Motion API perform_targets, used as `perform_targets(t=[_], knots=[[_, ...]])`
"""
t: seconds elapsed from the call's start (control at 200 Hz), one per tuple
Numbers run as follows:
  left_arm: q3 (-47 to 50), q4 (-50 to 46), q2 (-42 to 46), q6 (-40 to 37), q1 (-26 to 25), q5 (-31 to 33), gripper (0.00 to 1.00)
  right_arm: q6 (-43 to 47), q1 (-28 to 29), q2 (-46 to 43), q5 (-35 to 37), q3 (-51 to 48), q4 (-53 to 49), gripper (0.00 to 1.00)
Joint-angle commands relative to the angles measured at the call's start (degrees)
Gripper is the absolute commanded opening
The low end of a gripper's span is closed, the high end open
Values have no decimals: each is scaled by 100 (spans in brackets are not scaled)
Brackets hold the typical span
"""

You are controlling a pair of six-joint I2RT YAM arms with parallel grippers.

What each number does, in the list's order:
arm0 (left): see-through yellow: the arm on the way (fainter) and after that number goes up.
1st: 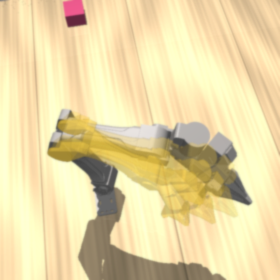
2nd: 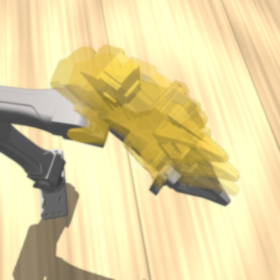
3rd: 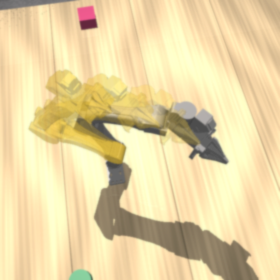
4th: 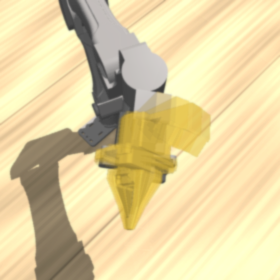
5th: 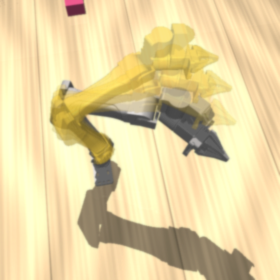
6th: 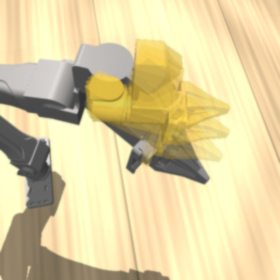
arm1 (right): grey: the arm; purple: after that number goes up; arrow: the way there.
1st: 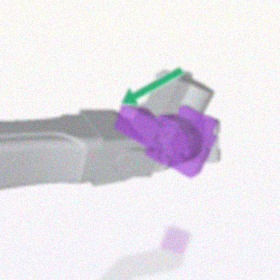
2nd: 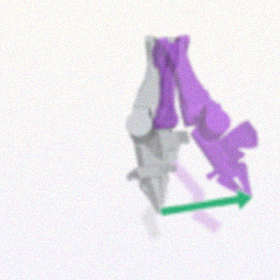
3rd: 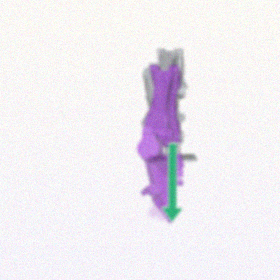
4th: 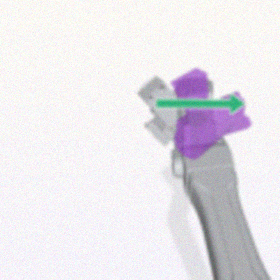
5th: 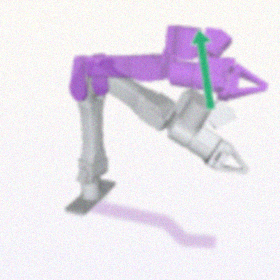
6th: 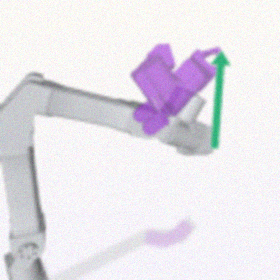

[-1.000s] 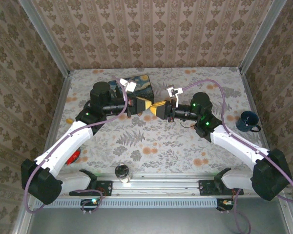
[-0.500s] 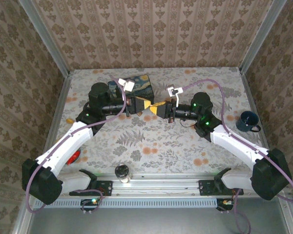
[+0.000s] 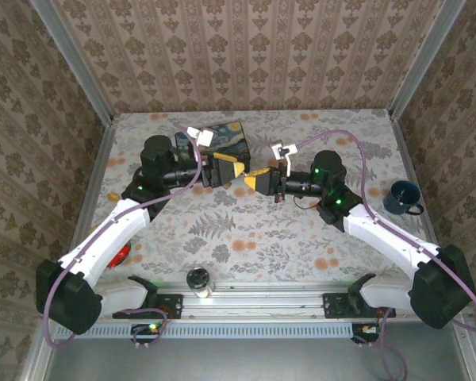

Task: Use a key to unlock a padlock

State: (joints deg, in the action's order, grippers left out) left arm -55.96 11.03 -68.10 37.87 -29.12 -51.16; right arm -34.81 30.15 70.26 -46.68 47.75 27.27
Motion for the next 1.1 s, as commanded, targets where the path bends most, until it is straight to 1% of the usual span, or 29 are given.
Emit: perform_targets(t=[0.0,0.205,0.355,0.37,0.445,0.505,0.63,0.725,0.78,0.875,0.995,1.04,1.095], knots=[[17,-21,297,-35,124,259,100,254,4,-209,138,34,-392,0],[-17,-386,565,-238,144,801,100,359,-24,-346,279,-28,-699,0],[-46,-811,756,-533,135,1394,100,387,-27,-406,401,-46,-876,0],[-46,-863,778,-558,141,1583,100,395,-27,-407,423,-42,-904,0],[-91,-1207,832,-665,143,2062,100,429,-27,-434,543,-32,-1054,0],[-216,-1666,809,-784,144,2439,100,445,-36,-444,688,-5,-1218,0],[-472,-2523,637,-917,143,3188,100,489,-74,-499,1236,42,-1754,0],[-555,-2931,464,-895,139,3674,100,626,-105,-569,1659,50,-2166,0],[-528,-2974,359,-847,143,3808,100,699,-123,-601,1968,68,-2515,0],[-378,-2772,112,-595,144,3815,100,738,-158,-612,2425,86,-2976,0],[-277,-2601,-306,-359,64,3939,100,747,-210,-533,2654,94,-3439,0],[-311,-2641,-493,-325,-17,4143,100,746,-220,-493,2740,92,-3572,0],[-393,-2803,-746,-289,-188,4616,100,741,-228,-440,2820,74,-3665,0]])
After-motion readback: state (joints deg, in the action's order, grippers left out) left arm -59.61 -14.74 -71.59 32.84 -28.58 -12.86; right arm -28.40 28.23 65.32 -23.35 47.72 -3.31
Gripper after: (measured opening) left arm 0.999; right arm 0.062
